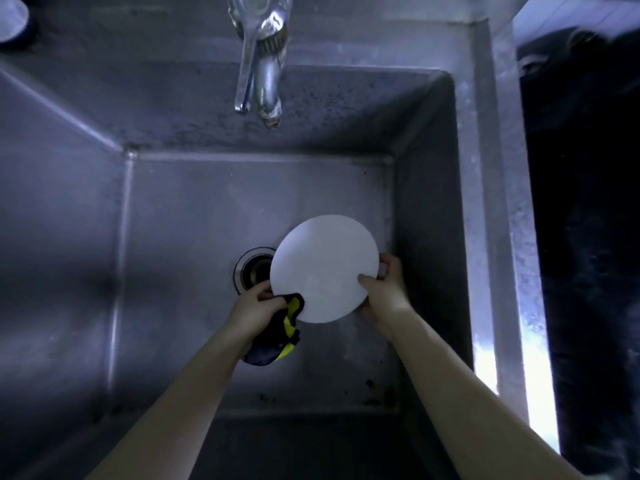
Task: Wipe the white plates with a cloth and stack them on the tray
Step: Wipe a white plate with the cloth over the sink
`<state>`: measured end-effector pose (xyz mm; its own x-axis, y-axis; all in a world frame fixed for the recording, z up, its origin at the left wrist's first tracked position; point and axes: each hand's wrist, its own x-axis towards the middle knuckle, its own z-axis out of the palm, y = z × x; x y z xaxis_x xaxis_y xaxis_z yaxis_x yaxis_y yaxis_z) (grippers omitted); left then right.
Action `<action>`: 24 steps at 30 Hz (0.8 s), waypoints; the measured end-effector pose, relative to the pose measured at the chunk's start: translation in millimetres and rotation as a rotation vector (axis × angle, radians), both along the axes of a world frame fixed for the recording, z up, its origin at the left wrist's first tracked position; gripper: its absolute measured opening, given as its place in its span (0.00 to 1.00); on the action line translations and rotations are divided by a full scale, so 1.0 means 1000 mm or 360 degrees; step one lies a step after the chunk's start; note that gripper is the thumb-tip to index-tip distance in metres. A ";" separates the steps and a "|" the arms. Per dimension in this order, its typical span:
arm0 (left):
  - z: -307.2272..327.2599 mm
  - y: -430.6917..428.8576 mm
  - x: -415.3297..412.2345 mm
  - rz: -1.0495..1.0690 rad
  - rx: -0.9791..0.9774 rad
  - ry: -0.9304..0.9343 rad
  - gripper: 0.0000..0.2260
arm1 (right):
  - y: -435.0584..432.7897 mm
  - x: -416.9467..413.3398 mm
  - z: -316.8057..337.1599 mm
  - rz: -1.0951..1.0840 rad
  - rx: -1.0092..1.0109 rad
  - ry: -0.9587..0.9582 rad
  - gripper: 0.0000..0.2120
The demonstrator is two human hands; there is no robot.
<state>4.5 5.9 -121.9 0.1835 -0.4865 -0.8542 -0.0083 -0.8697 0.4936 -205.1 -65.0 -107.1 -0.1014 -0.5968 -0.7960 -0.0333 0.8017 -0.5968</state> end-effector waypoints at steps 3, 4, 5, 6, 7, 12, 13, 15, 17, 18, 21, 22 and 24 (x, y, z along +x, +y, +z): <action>0.026 0.004 0.000 0.0012 -0.0052 0.0068 0.14 | 0.003 0.000 0.027 0.0002 -0.0091 -0.0126 0.21; 0.035 0.005 0.002 0.0013 -0.0071 0.0074 0.14 | 0.004 -0.001 0.037 -0.0016 -0.0131 -0.0158 0.21; 0.045 0.006 0.004 0.0016 -0.0107 0.0072 0.15 | 0.006 -0.004 0.047 -0.0041 -0.0168 -0.0179 0.21; 0.054 0.008 0.006 0.0021 -0.0143 0.0038 0.20 | 0.008 -0.007 0.058 -0.0066 -0.0210 -0.0196 0.21; 0.064 0.009 0.009 0.0041 -0.0182 -0.0026 0.24 | 0.011 -0.011 0.070 -0.0079 -0.0268 -0.0211 0.21; 0.131 0.012 0.029 0.0186 -0.0398 -0.0291 0.18 | 0.022 -0.025 0.127 -0.0001 -0.0558 -0.0254 0.24; 0.144 0.012 0.031 0.0210 -0.0445 -0.0302 0.18 | 0.024 -0.027 0.138 -0.0005 -0.0584 -0.0273 0.23; 0.172 0.015 0.030 0.0324 -0.0542 -0.0325 0.20 | 0.029 -0.029 0.161 -0.0005 -0.0620 -0.0318 0.23; 0.205 0.019 0.023 0.0486 -0.0743 -0.0380 0.17 | 0.034 -0.029 0.184 0.0012 -0.0650 -0.0347 0.23; 0.221 0.023 0.020 0.0557 -0.0883 -0.0422 0.14 | 0.036 -0.030 0.195 0.0020 -0.0664 -0.0358 0.22; 0.268 0.033 0.010 0.0664 -0.1331 -0.0548 0.09 | 0.043 -0.032 0.227 0.0067 -0.0723 -0.0410 0.23; 0.283 0.035 0.006 0.0694 -0.1464 -0.0591 0.09 | 0.044 -0.033 0.237 0.0077 -0.0747 -0.0431 0.23; 0.310 0.036 0.000 0.0758 -0.1703 -0.0701 0.10 | 0.046 -0.035 0.254 0.0067 -0.0787 -0.0462 0.23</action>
<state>4.2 42.1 188.1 0.7009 -0.7052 0.1070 -0.1471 0.0038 0.9891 -239.9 -19.2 146.6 0.1114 -0.9039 -0.4130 0.1622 0.4266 -0.8898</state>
